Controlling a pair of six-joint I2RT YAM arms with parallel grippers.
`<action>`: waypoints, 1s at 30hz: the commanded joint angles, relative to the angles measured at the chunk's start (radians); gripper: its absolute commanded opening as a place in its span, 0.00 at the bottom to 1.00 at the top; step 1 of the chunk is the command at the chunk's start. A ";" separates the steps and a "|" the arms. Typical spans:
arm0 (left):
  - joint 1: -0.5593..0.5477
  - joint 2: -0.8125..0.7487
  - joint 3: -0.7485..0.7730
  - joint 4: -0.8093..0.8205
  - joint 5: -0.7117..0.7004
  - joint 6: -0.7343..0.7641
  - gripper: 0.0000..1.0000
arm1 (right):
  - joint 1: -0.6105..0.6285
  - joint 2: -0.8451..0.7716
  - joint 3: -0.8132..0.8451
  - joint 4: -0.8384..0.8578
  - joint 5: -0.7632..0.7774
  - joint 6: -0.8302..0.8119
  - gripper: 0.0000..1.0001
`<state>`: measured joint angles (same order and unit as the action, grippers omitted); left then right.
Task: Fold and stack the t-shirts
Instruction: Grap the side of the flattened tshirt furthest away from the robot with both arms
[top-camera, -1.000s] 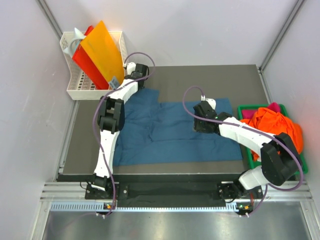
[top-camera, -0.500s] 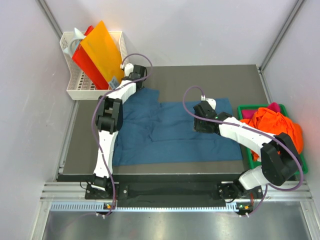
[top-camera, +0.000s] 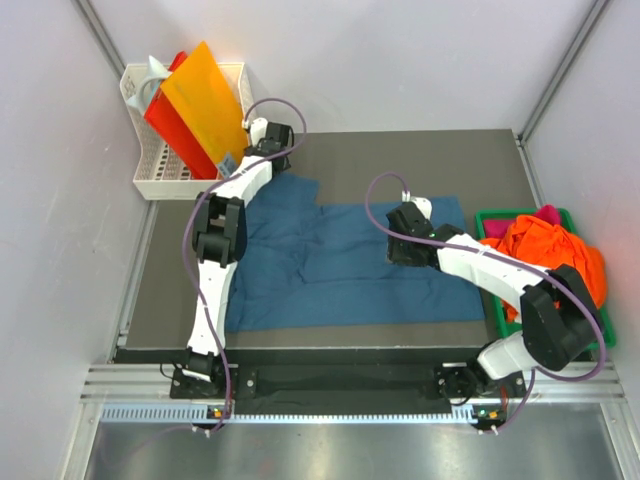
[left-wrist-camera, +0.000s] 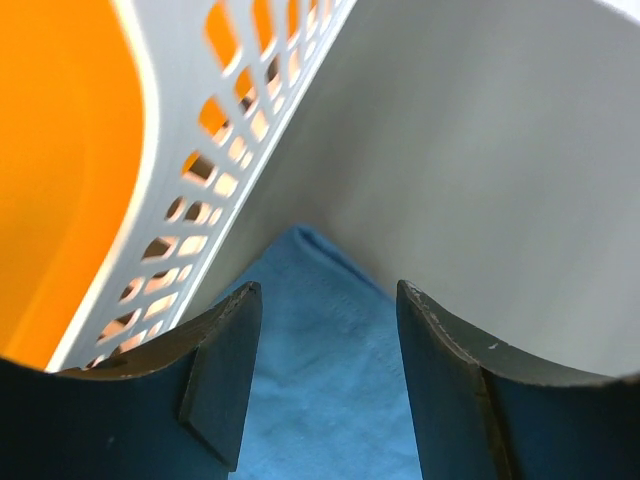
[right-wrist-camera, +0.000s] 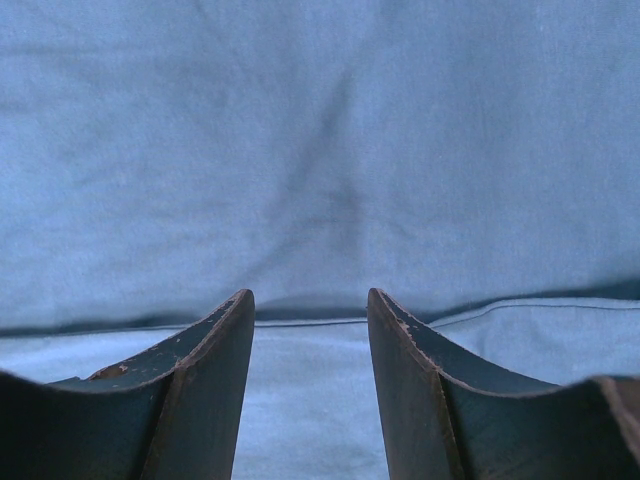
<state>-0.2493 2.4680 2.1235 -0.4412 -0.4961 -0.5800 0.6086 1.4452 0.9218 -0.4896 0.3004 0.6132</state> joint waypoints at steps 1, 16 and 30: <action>0.012 0.048 0.095 -0.017 0.008 0.000 0.61 | 0.016 0.007 0.026 0.031 0.005 0.003 0.50; 0.030 0.108 0.090 -0.050 0.034 -0.032 0.48 | 0.014 0.021 0.048 0.022 0.005 -0.004 0.50; 0.030 0.065 -0.014 -0.027 0.030 -0.024 0.00 | -0.018 0.034 0.109 0.010 0.077 -0.018 0.50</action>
<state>-0.2245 2.5343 2.1643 -0.4324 -0.4900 -0.6071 0.6083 1.4677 0.9436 -0.4969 0.3054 0.6121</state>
